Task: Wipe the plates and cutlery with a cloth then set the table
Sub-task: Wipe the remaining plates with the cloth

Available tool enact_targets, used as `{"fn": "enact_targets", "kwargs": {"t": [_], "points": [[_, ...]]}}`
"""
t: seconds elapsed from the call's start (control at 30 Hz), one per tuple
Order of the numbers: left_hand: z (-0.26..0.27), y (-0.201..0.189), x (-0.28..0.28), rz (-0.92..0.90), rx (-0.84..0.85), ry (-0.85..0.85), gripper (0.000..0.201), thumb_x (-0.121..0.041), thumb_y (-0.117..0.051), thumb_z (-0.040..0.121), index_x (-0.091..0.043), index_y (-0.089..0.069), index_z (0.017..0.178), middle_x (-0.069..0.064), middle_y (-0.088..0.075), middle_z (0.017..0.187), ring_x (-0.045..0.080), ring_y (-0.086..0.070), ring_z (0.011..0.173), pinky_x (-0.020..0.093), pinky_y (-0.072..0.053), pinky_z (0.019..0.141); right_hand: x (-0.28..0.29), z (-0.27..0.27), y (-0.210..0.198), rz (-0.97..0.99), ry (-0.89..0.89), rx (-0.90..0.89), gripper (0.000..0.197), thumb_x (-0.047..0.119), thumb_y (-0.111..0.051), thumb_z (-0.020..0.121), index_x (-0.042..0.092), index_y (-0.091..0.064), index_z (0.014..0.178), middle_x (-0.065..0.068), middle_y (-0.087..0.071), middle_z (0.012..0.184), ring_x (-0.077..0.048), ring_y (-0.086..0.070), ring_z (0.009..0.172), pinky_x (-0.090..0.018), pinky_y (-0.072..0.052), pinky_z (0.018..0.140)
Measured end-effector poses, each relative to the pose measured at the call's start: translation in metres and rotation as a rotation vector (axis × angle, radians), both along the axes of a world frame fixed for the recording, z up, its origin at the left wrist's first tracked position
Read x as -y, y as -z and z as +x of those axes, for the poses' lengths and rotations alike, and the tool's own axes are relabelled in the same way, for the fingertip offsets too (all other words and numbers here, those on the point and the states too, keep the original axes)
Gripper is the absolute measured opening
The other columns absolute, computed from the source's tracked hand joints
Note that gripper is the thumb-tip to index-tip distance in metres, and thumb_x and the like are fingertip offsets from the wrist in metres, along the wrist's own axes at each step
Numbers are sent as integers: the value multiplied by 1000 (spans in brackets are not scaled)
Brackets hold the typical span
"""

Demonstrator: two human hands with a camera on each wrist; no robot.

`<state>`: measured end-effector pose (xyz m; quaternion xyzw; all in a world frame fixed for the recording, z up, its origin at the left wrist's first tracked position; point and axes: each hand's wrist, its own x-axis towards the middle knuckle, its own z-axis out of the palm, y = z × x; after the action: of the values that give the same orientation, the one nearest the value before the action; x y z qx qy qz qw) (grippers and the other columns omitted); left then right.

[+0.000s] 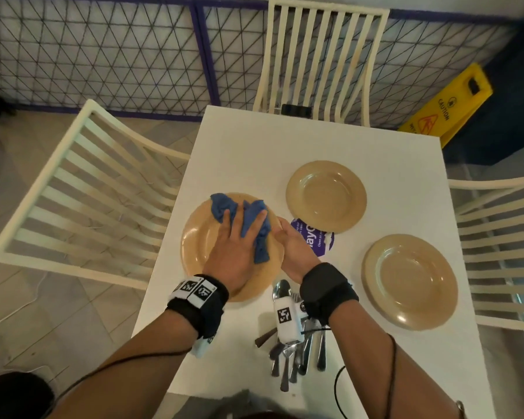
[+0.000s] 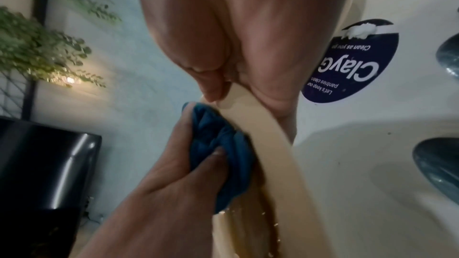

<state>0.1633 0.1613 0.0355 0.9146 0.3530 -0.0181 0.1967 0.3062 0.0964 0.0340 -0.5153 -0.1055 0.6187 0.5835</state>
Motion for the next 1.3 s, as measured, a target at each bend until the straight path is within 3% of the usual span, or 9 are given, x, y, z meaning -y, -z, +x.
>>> {"fn": "enact_targets", "kwargs": {"t": [0.07, 0.2, 0.3, 0.47, 0.63, 0.8, 0.9, 1.17, 1.3], "points": [[12, -7, 27, -79, 54, 8, 71, -25, -37, 103, -28, 7, 159, 9, 19, 165, 33, 18, 151, 43, 2, 125, 6, 8, -4, 4, 42, 19, 32, 12, -36, 108, 11, -53, 136, -16, -57, 140, -30, -56, 129, -42, -45, 109], [1, -4, 75, 156, 133, 248, 55, -27, -34, 100, -11, -28, 152, 10, -21, 161, 35, -21, 149, 53, -30, 118, 31, 33, -18, -32, 160, 113, 27, 16, -40, 107, 18, -59, 126, -17, -63, 131, -34, -60, 121, -53, -44, 109], [-33, 5, 77, 189, 30, 184, 57, -34, -31, 99, -18, -22, 153, 9, -26, 162, 37, -29, 148, 50, -29, 119, 53, 44, -30, 3, 169, 158, 29, 22, -43, 106, 16, -58, 131, -16, -64, 129, -36, -61, 121, -57, -47, 104], [-37, -7, 39, 237, -26, 46, 66, -28, -49, 96, -27, -20, 156, 14, -16, 165, 42, -12, 151, 57, -25, 119, 73, 39, -42, 38, 128, 248, 30, 29, -44, 106, 24, -59, 131, -6, -68, 126, -27, -64, 117, -54, -49, 103], [25, -51, 38, 186, 128, -32, 78, -20, -42, 102, -31, 15, 154, 15, 7, 166, 26, 24, 149, 52, -6, 125, 78, 23, -50, 80, 161, 131, 35, 22, -40, 108, 13, -52, 139, -13, -64, 133, -31, -61, 123, -53, -46, 107], [58, -66, 102, 122, 289, 178, 69, -14, -49, 100, -16, -12, 157, 7, -3, 166, 31, -1, 154, 53, -24, 122, 85, 33, -70, 42, 259, 99, 34, 23, -35, 109, 12, -54, 135, -18, -64, 129, -22, -70, 106, -35, -57, 90], [30, -51, 122, 215, 198, 286, 55, -28, -39, 99, -17, -25, 152, 7, -20, 163, 29, -15, 152, 54, -34, 117, 102, 57, -77, 36, 304, 117, 37, 27, -37, 109, 14, -50, 141, -15, -63, 133, -25, -67, 114, -40, -54, 95], [14, -60, 52, 312, 118, 76, 69, -22, -49, 94, -21, -15, 154, 20, -15, 164, 42, -5, 152, 60, -21, 120, 121, 44, -91, 99, 201, 217, 30, 32, -41, 107, 23, -57, 131, -6, -71, 121, -27, -67, 114, -47, -53, 99], [66, -93, 87, 176, 258, 57, 74, -20, -44, 102, -27, 6, 156, 9, 14, 165, 21, 28, 147, 52, -6, 125, 111, 34, -98, 148, 182, 172, 31, 23, -36, 109, 16, -58, 129, -6, -71, 121, -19, -68, 112, -36, -55, 94]]}}
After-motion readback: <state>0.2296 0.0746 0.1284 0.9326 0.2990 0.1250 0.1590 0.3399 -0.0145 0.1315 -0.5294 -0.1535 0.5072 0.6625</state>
